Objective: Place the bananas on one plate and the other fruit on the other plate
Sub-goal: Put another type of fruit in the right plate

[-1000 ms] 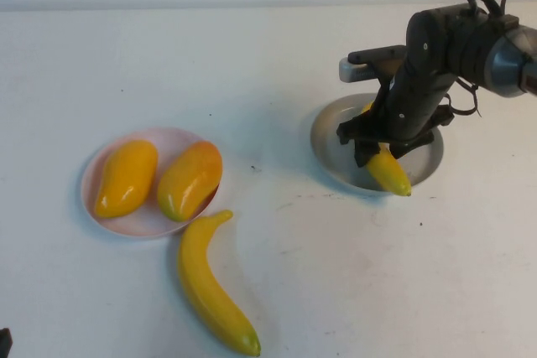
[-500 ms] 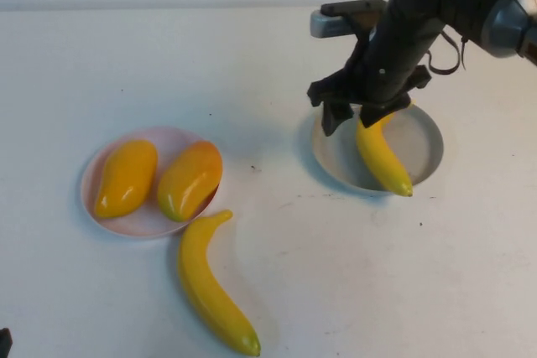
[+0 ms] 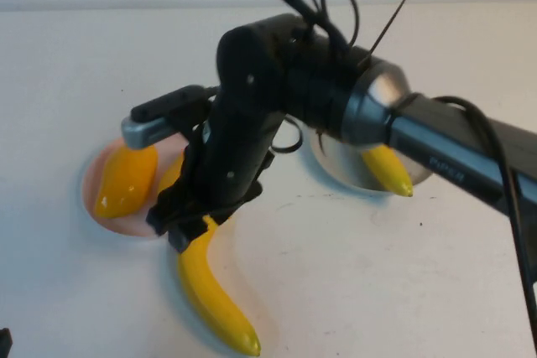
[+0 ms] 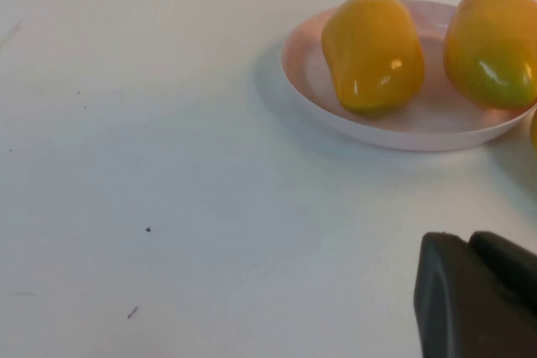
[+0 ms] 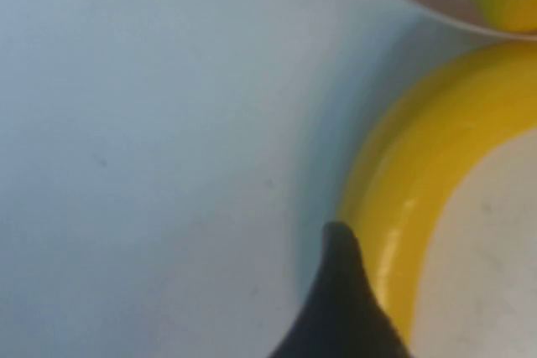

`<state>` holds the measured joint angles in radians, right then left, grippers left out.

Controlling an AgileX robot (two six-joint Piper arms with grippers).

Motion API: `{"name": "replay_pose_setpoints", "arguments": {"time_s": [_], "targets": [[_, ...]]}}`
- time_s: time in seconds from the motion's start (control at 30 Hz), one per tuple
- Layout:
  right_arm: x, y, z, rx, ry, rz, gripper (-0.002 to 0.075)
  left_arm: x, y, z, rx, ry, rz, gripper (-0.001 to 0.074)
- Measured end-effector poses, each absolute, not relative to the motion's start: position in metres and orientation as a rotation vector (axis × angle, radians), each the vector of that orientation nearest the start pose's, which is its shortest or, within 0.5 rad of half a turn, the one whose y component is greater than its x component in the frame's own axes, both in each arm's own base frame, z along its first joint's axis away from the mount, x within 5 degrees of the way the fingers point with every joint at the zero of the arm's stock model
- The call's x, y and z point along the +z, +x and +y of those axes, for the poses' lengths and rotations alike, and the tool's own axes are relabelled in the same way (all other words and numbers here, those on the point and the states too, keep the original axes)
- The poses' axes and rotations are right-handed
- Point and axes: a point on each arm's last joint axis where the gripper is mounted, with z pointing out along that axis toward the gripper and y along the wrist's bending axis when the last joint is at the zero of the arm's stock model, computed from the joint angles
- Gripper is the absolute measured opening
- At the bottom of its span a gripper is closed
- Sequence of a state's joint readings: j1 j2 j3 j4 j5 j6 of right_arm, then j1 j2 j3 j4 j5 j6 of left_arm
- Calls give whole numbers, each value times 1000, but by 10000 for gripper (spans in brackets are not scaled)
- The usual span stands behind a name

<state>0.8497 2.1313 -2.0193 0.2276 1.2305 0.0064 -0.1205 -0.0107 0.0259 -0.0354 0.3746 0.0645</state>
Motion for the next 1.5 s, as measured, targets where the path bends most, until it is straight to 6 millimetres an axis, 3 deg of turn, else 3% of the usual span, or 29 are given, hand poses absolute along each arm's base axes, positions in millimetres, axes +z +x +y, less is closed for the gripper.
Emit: {"name": "replay_pose_setpoints", "arguments": {"time_s": [0.13, 0.27, 0.47, 0.8, 0.93, 1.13, 1.3, 1.37, 1.5], "targets": [[265, 261, 375, 485, -1242, 2684, 455, 171, 52, -7, -73, 151, 1868, 1], [262, 245, 373, 454, -1277, 2704, 478, 171, 52, -7, -73, 151, 1868, 1], [254, 247, 372, 402, -1257, 2732, 516, 171, 52, -7, -73, 151, 1868, 1], [200, 254, 382, 326, -1252, 2862, 539, 171, 52, -7, -73, 151, 1868, 1], [188, 255, 384, 308, -1222, 2896, 513, 171, 52, -7, -73, 151, 1868, 1], [188, 256, 384, 307, -1218, 2895, 323, 171, 52, -7, -73, 151, 1868, 1], [194, 255, 383, 316, -1209, 2888, 302, 171, 52, -7, -73, 151, 1868, 1], [207, 254, 381, 334, -1200, 2861, 302, 171, 52, -7, -73, 151, 1868, 1], [259, 255, 365, 359, -1146, 2749, 302, 171, 52, -7, -73, 151, 1868, 1]]}}
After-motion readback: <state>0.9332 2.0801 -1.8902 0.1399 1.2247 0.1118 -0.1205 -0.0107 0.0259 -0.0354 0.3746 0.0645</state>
